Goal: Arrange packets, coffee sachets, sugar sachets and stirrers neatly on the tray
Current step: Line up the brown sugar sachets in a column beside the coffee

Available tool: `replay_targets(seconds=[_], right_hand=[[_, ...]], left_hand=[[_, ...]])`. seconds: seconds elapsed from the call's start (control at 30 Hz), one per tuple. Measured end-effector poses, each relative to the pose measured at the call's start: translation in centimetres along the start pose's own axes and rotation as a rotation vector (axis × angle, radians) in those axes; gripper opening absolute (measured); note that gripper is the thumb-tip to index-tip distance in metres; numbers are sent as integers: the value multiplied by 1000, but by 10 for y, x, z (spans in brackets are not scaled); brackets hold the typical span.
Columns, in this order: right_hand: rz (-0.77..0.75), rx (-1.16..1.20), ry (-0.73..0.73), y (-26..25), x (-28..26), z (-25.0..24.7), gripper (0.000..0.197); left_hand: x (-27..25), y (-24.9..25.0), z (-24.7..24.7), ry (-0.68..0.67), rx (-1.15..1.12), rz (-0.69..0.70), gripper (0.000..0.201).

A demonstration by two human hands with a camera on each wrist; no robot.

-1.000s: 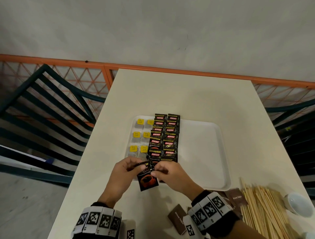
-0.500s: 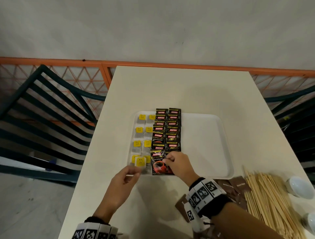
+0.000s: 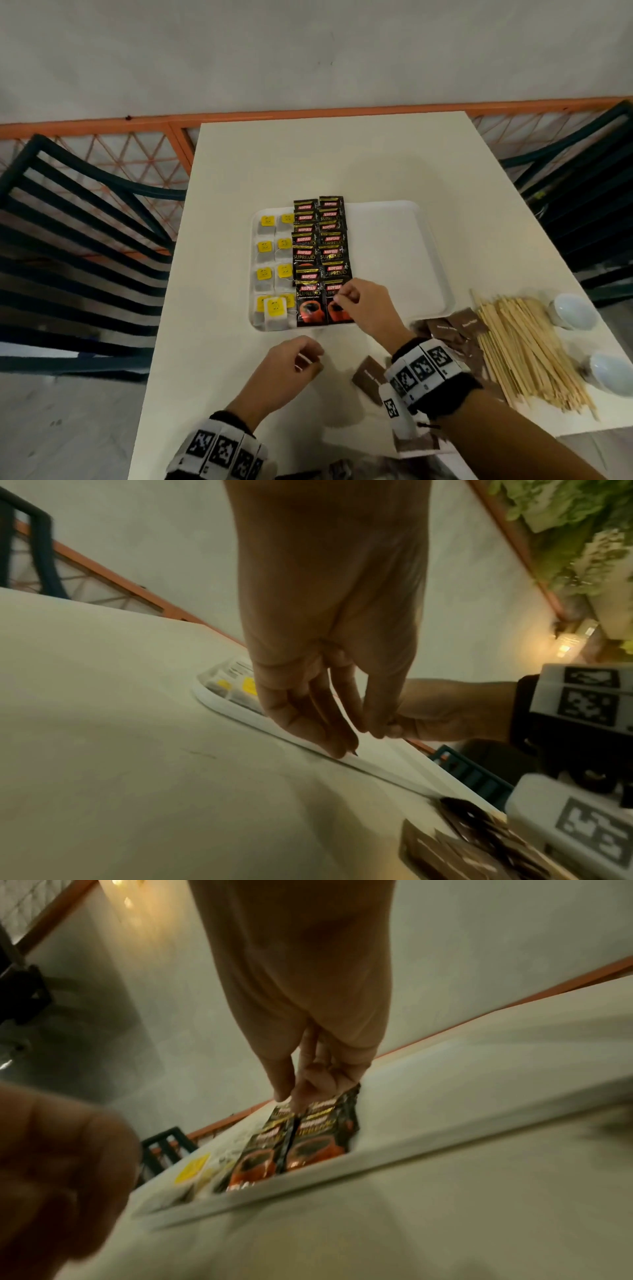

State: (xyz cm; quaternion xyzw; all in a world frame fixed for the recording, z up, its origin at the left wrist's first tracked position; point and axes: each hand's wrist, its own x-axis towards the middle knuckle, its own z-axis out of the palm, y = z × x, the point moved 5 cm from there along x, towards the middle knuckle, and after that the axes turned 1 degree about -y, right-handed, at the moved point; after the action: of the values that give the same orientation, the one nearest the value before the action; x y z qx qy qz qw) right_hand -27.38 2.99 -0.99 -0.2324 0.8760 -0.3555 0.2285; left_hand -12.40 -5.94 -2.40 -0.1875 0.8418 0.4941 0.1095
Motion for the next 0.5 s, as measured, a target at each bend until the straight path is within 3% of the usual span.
replay_targets(seconds=[0.13,0.3,0.4,0.5], right_hand=[[-36,-119,-28,22,-27,-44,12],[-69,-378,-97,81,-59,-86,21],[-132,-575,-153,107,-72,-94,51],[-71,-661,-277,131,-81,-91,85]], left_hand=[[10,14,22,-103,139,39,17],[23,36,61,-189,298,77,45],[29,47,82,-223,470,92,64],[32,55,98,-228,631,90,68]])
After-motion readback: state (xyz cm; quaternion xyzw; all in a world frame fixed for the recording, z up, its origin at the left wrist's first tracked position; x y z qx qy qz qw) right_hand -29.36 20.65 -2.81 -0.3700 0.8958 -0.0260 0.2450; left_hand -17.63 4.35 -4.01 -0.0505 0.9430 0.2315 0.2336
